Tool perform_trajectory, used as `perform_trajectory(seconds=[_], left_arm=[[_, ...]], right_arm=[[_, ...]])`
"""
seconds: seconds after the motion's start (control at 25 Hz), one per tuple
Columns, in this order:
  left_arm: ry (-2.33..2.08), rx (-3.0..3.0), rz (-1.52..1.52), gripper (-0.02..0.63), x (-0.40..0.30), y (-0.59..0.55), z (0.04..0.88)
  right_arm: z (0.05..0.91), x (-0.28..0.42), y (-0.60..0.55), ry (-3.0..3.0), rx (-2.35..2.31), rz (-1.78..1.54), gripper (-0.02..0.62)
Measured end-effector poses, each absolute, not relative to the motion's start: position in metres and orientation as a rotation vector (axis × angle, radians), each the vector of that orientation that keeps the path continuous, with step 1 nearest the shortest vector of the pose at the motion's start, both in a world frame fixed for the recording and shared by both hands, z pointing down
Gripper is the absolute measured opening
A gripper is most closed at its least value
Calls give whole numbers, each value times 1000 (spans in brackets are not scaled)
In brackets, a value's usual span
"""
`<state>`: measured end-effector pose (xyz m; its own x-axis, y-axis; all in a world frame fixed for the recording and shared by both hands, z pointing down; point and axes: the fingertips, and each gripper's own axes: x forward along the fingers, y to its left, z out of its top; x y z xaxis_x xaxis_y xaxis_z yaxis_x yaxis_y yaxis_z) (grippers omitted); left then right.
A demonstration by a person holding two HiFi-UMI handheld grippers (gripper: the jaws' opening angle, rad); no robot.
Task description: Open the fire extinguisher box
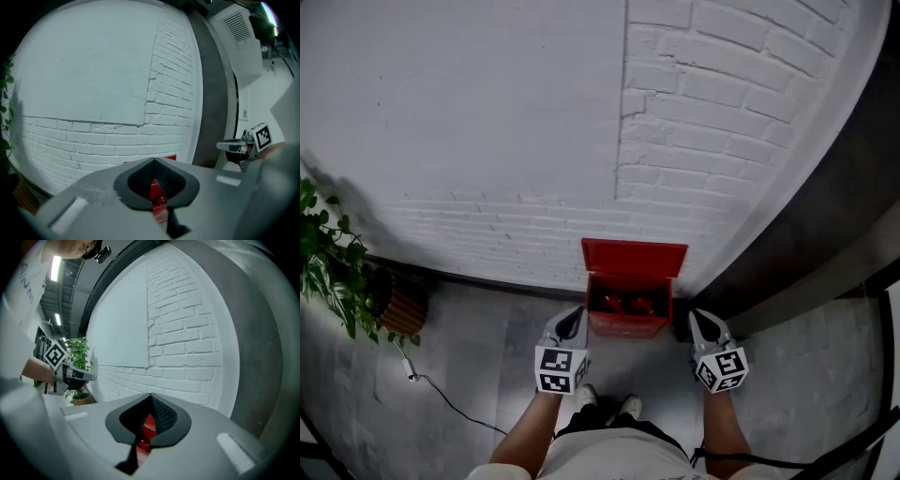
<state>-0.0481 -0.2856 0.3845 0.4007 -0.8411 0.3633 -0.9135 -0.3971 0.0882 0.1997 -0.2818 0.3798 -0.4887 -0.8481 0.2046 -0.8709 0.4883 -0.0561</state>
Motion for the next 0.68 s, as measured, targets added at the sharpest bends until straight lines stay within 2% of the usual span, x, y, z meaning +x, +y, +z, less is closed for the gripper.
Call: perform_trajectory(seconds=[0.68], left_arm=[[-1507,2446,336,3,-47,-283,361]], right_arm=[[355,196,-276,-2574,1520,160,6]])
